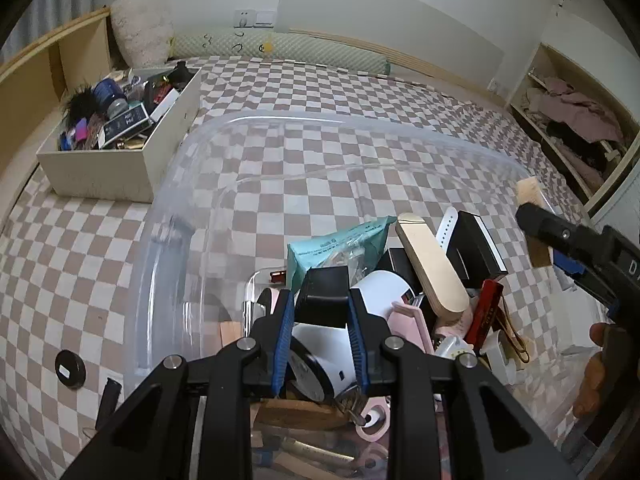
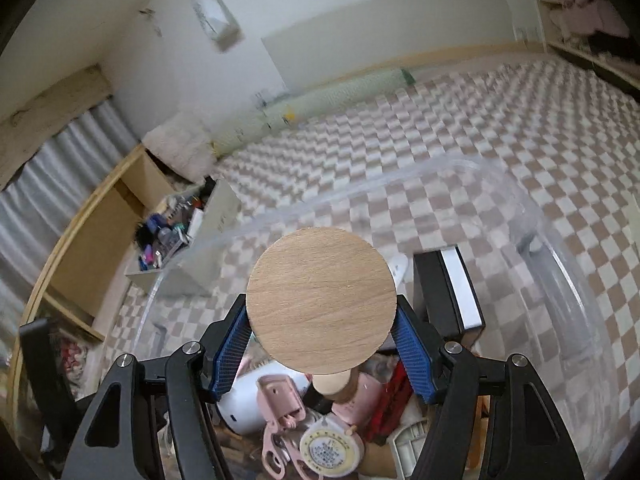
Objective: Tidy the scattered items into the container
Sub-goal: 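Open the right gripper to drop the coaster while the left releases the black item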
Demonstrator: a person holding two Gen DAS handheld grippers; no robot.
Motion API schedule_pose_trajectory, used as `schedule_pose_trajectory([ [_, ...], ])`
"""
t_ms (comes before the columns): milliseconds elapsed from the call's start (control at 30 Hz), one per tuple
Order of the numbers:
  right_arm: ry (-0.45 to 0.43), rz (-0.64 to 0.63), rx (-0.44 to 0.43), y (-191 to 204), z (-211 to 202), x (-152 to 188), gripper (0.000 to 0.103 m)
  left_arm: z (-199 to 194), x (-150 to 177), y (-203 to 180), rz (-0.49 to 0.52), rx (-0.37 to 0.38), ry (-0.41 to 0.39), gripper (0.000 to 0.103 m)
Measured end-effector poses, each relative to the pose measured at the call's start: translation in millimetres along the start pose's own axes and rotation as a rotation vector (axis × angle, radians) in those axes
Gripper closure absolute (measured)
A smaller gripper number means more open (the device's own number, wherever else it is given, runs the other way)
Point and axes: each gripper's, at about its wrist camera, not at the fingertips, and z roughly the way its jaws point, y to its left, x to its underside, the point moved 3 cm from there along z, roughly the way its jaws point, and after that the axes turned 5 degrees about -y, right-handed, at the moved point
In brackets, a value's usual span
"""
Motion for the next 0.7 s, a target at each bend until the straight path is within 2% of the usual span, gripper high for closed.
schedule_pose_trajectory([
  [67, 0.003, -0.013, 0.003, 1, -1, 2, 0.023, 0, -2, -3, 0.007, -0.005, -0.007, 0.077],
  [100, -0.003, -0.021, 0.012, 2, -2, 3, 0.013, 0, -3, -4, 0.006, -0.003, -0.011, 0.077],
  [133, -0.011, -0.032, 0.022, 2, -4, 3, 0.010, -1, -5, -6, 0.005, -0.001, -0.014, 0.077],
  [433, 0.019, -0.192, 0.076, 13, -11, 15, 0.010, 2, -9, -13, 0.043, -0.030, -0.031, 0.077],
  [633, 0.028, -0.191, 0.071, 7, -12, 13, 0.010, 0, -14, -6, 0.023, -0.060, -0.049, 0.076],
  [667, 0.031, -0.183, 0.066, 6, -12, 13, 0.010, 0, -14, -3, 0.008, -0.071, -0.051, 0.067],
  [700, 0.036, -0.168, 0.055, 5, -12, 12, 0.010, 0, -14, 0, -0.011, -0.074, -0.046, 0.039],
])
